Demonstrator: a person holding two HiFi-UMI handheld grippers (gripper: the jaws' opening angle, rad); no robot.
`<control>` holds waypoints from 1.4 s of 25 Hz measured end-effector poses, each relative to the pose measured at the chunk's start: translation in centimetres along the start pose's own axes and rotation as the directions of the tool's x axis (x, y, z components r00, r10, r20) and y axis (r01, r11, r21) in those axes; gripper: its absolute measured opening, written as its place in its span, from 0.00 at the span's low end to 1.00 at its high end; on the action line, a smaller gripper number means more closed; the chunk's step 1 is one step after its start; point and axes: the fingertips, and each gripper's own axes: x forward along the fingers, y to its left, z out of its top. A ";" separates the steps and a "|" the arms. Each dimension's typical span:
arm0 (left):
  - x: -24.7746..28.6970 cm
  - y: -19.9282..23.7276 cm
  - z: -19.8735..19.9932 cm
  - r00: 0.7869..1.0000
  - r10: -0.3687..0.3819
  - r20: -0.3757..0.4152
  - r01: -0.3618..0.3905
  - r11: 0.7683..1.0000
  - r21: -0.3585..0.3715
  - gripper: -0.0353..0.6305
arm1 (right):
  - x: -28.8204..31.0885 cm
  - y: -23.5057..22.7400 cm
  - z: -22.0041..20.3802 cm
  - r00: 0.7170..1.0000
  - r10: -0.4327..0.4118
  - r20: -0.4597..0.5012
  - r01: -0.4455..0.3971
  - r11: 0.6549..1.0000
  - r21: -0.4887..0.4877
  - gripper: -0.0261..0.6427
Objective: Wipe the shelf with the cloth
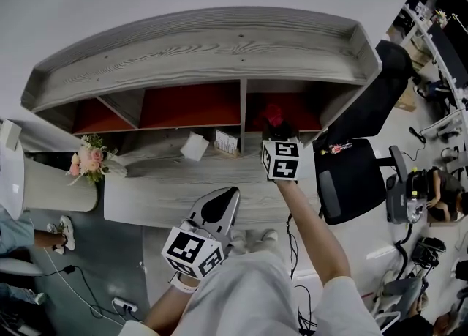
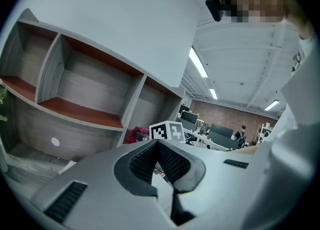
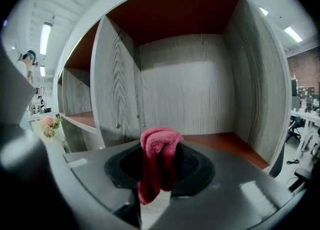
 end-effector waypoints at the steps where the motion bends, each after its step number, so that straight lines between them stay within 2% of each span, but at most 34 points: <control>1: 0.0 0.0 -0.1 1.000 0.000 0.000 0.000 1.000 -0.001 0.06 | 0.1 0.8 -0.1 1.000 0.021 -0.007 -0.022 1.000 -0.008 0.22; 4: 0.3 -0.3 -0.1 1.000 -0.006 0.002 0.006 1.000 -0.002 0.06 | 0.4 3.3 -0.4 0.995 0.088 -0.045 -0.090 0.995 -0.047 0.22; 10: 0.7 -0.8 0.0 1.000 -0.013 0.003 0.013 1.000 0.001 0.06 | 2.0 4.6 -0.3 0.974 0.157 -0.161 -0.165 0.986 -0.037 0.22; 16: 1.0 -1.3 0.0 1.000 -0.022 -0.005 0.022 1.000 0.011 0.06 | 4.2 4.7 -0.1 0.937 0.179 -0.301 -0.237 0.957 -0.169 0.22; 26: 0.2 -1.4 0.5 1.000 0.003 0.001 -0.003 1.000 0.025 0.06 | 6.4 4.3 0.6 0.918 0.204 -0.339 -0.293 0.927 -0.235 0.22; 35: -1.2 -1.2 0.7 0.999 0.035 0.014 -0.035 0.999 0.034 0.06 | 7.0 3.3 1.2 0.918 0.175 -0.355 -0.281 0.920 -0.274 0.23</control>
